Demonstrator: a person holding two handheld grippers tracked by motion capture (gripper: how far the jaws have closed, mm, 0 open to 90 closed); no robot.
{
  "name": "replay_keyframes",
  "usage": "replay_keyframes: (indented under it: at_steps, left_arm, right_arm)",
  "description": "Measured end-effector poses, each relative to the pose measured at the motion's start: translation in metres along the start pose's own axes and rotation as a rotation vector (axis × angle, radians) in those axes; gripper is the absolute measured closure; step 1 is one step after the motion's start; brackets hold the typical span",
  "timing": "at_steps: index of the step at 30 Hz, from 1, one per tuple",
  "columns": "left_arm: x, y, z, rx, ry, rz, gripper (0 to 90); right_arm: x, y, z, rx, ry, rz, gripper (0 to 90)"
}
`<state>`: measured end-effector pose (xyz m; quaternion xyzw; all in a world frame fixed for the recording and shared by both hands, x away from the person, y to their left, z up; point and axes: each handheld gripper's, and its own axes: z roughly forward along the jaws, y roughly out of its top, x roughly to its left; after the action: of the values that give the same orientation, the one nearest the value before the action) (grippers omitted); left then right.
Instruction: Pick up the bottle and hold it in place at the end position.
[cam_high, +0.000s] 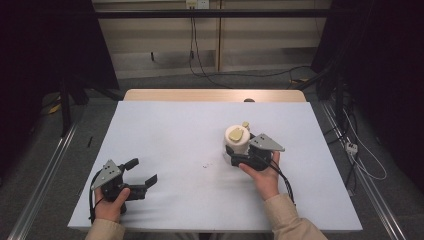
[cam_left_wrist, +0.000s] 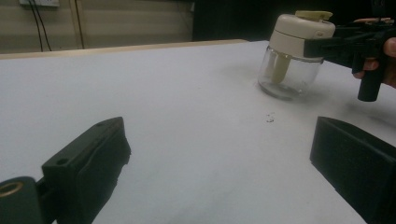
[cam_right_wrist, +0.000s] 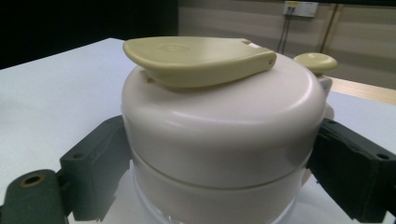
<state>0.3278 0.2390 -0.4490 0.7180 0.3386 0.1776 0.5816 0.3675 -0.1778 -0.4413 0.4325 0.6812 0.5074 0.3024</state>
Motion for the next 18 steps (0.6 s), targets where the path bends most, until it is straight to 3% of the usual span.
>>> replay_keyframes:
  at_steps: [3, 5, 8, 13, 16, 18]
  left_arm:
    - [-0.001, 0.0, 0.0, 0.001, -0.005, 0.005, 3.7]
    - [-0.001, 0.0, 0.0, 0.001, -0.007, 0.005, 3.7]
    - [-0.001, 0.0, 0.0, 0.003, -0.008, 0.008, 3.7]
    - [0.0, 0.0, 0.0, 0.004, -0.009, 0.011, 3.8]
    - [0.0, 0.0, 0.0, 0.006, -0.009, 0.01, 3.7]
    - [-0.001, -0.001, 0.001, 0.01, -0.011, 0.01, 3.8]
  right_arm:
    - [0.006, 0.0, -0.003, 0.008, -0.045, 0.018, 10.4]
    - [0.006, 0.0, -0.003, 0.008, -0.042, 0.022, 10.6]
    - [0.0, -0.001, -0.002, -0.003, -0.004, 0.011, 9.9]
    - [-0.009, -0.002, 0.003, -0.005, 0.059, 0.036, 7.5]
    - [-0.013, -0.002, 0.007, 0.015, 0.077, 0.063, 1.8]
    - [-0.016, -0.002, 0.008, 0.028, 0.089, 0.054, 1.0]
